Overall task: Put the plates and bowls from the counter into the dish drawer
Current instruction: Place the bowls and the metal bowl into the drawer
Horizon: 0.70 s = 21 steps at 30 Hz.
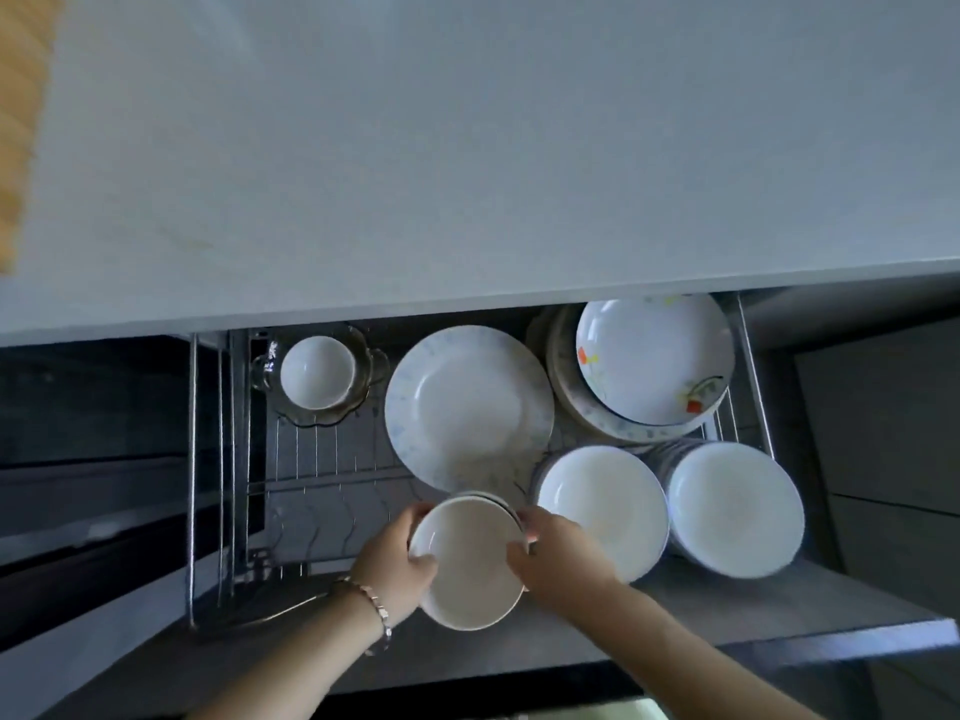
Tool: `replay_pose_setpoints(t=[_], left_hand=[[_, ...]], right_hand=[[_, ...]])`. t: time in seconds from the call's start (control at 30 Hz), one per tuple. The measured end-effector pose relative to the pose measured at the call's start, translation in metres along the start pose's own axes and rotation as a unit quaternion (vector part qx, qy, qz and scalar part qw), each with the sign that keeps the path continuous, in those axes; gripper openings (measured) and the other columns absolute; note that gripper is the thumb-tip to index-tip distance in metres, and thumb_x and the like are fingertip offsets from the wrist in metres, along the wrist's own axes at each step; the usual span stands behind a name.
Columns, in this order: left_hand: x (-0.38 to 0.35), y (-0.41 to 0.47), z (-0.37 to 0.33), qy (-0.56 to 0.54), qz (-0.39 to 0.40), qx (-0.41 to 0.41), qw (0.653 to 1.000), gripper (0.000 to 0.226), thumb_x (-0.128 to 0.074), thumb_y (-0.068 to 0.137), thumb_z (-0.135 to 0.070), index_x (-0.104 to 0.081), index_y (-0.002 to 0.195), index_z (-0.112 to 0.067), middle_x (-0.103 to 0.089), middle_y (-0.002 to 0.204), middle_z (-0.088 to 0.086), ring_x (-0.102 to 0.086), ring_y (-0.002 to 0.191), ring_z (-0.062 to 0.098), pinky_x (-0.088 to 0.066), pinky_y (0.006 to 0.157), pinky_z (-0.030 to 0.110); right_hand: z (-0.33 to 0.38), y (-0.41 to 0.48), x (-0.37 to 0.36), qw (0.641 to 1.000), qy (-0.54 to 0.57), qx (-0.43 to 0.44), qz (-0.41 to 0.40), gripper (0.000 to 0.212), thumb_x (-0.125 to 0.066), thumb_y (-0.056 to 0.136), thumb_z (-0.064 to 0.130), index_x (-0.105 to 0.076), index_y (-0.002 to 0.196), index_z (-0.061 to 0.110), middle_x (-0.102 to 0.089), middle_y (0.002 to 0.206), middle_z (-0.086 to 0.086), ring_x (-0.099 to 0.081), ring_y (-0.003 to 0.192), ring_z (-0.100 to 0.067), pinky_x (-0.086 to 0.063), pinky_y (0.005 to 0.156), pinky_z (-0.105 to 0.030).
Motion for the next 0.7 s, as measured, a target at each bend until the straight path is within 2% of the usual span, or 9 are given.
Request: replay_pose_setpoints(t=[0.1, 0.2, 0.3, 0.37, 0.5, 0.7], left_hand=[[-0.021, 0.029, 0.021, 0.04, 0.003, 0.034, 0.999, 0.037, -0.049, 0.085, -0.003, -0.05, 0.121, -0.015, -0.057, 0.092, 0.005, -0.053, 0.082, 0.022, -0.035, 0.065, 0.021], [-0.03, 0.052, 0.035, 0.043, 0.001, 0.059, 0.997, 0.039, -0.046, 0.087, -0.003, -0.048, 0.124, -0.014, -0.059, 0.098, 0.007, -0.052, 0.084, 0.022, -0.037, 0.068, 0.022], [-0.036, 0.07, 0.045, 0.054, 0.008, 0.07, 0.996, 0.045, -0.044, 0.086, 0.0, -0.047, 0.128, -0.013, -0.061, 0.12, 0.015, -0.058, 0.104, 0.029, -0.043, 0.076, 0.026], [-0.038, 0.078, 0.048, 0.063, 0.015, 0.072, 0.995, 0.046, -0.043, 0.087, 0.001, -0.045, 0.131, -0.013, -0.059, 0.125, 0.015, -0.057, 0.112, 0.03, -0.045, 0.084, 0.03], [-0.04, 0.089, 0.047, 0.09, 0.027, 0.056, 0.994, 0.048, -0.04, 0.088, 0.0, -0.044, 0.133, -0.016, -0.059, 0.125, 0.016, -0.057, 0.112, 0.031, -0.044, 0.081, 0.03], [-0.033, 0.095, 0.049, 0.139, 0.018, 0.021, 0.99, 0.055, -0.037, 0.088, 0.002, -0.038, 0.138, -0.021, -0.06, 0.125, 0.016, -0.059, 0.11, 0.031, -0.047, 0.085, 0.031]], right_hand=[[-0.016, 0.021, -0.025, 1.0, 0.009, -0.021, 0.001, 0.032, -0.044, 0.091, 0.023, -0.055, 0.119, 0.01, -0.063, 0.12, -0.013, -0.057, 0.113, -0.03, -0.046, 0.086, -0.031], [-0.022, 0.033, -0.033, 0.999, 0.01, -0.024, -0.022, 0.029, -0.043, 0.091, 0.022, -0.056, 0.113, 0.008, -0.065, 0.113, -0.016, -0.059, 0.106, -0.032, -0.043, 0.076, -0.03], [-0.023, 0.04, -0.038, 0.999, -0.019, -0.019, -0.022, 0.033, -0.042, 0.092, 0.022, -0.054, 0.12, 0.009, -0.064, 0.116, -0.016, -0.059, 0.107, -0.031, -0.047, 0.083, -0.03], [-0.024, 0.043, -0.038, 0.999, -0.02, -0.018, -0.022, 0.036, -0.043, 0.092, 0.021, -0.054, 0.124, 0.009, -0.064, 0.118, -0.015, -0.06, 0.108, -0.03, -0.048, 0.087, -0.031], [-0.023, 0.049, -0.033, 0.999, -0.017, -0.019, -0.031, 0.036, -0.044, 0.091, 0.021, -0.056, 0.123, 0.009, -0.066, 0.116, -0.013, -0.061, 0.107, -0.03, -0.05, 0.09, -0.034], [-0.018, 0.049, -0.037, 0.999, -0.023, -0.021, -0.029, 0.035, -0.043, 0.091, 0.02, -0.057, 0.121, 0.01, -0.066, 0.116, -0.013, -0.061, 0.107, -0.031, -0.051, 0.089, -0.035]])
Point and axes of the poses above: each hand's wrist, its own y-axis towards the middle knuckle, its own x-axis out of the back of the hand, z = x × y, the point moved 9 cm from there along y, towards the middle knuckle
